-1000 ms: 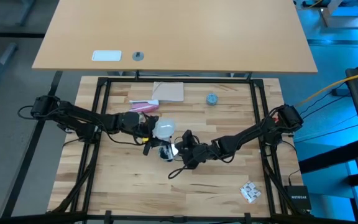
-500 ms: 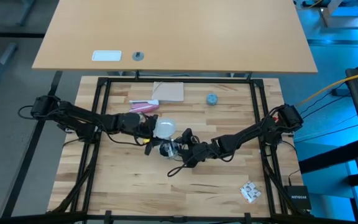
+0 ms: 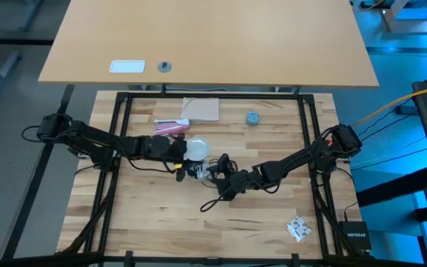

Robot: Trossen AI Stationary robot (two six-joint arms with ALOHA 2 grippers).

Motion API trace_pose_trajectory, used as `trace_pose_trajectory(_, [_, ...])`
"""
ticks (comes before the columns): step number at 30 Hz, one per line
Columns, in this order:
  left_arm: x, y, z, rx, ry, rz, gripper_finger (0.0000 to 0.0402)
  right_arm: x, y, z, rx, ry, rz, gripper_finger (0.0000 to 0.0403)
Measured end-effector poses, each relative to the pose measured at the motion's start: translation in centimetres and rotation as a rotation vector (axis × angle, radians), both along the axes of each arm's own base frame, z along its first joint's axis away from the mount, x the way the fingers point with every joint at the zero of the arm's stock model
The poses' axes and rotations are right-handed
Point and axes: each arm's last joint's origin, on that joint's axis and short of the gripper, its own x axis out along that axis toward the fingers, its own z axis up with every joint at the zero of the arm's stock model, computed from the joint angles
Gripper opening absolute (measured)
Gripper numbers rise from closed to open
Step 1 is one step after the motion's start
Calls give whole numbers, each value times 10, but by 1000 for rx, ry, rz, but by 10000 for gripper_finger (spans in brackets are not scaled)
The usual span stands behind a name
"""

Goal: Screw lightbulb
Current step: Insert the white lightbulb into the desk lamp

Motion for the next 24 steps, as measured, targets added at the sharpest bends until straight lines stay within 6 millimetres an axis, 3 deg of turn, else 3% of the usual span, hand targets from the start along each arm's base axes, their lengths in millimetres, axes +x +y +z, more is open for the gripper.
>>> trace_pose_trajectory(5, [-2, 0, -5, 16, 59, 3, 153, 0, 0, 0, 20, -2, -6, 253])
trace_pose_trajectory(13, [0, 1, -21, 56, 158, 32, 153, -4, 2, -7, 227, 54, -27, 253])
trace_pose_trajectory(24, [8, 1, -27, 60, 128, 31, 153, -13, -9, -21, 261, 189, -173, 253])
